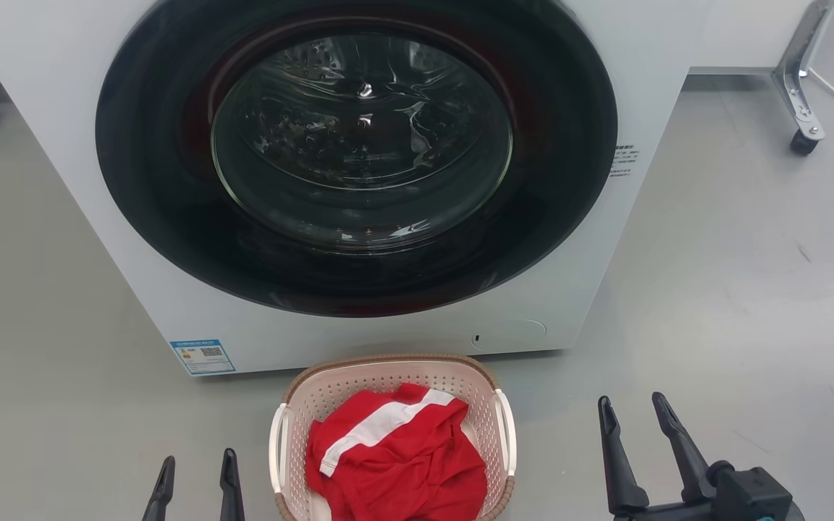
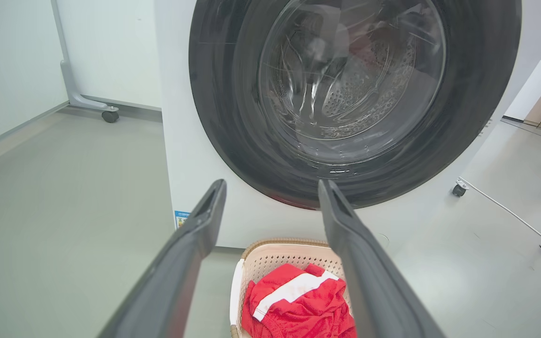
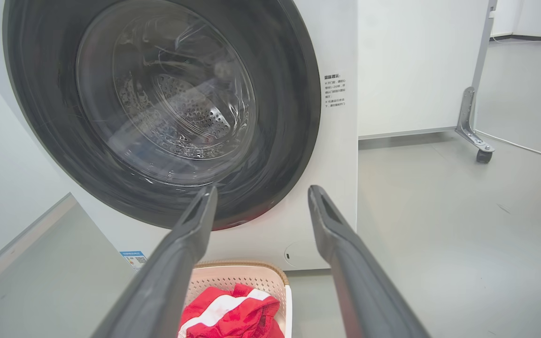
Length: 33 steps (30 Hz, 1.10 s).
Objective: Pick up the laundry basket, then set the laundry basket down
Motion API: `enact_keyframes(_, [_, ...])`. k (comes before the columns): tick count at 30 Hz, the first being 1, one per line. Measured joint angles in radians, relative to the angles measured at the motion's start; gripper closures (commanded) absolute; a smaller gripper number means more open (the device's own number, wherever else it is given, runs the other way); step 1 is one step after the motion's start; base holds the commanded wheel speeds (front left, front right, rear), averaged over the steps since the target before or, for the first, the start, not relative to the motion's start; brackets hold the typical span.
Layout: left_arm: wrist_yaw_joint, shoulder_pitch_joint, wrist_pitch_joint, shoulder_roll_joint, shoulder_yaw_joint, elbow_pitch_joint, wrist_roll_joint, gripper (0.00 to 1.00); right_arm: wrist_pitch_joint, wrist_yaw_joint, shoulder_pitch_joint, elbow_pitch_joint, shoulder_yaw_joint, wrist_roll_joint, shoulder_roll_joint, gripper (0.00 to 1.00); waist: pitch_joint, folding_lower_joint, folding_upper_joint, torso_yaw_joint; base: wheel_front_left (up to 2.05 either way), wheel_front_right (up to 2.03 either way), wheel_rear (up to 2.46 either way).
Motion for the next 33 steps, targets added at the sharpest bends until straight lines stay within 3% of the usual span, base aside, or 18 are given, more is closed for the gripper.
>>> enact_keyframes(33, [0.000, 0.039, 0.000, -0.022, 0.022, -0.018, 0.030, 0.00, 0.000, 0.000, 0.104, -0.093, -0.053, -0.091, 0.045, 0.00, -0.051, 0.0001, 0.0000, -0.004, 0.00, 0.00, 0.00])
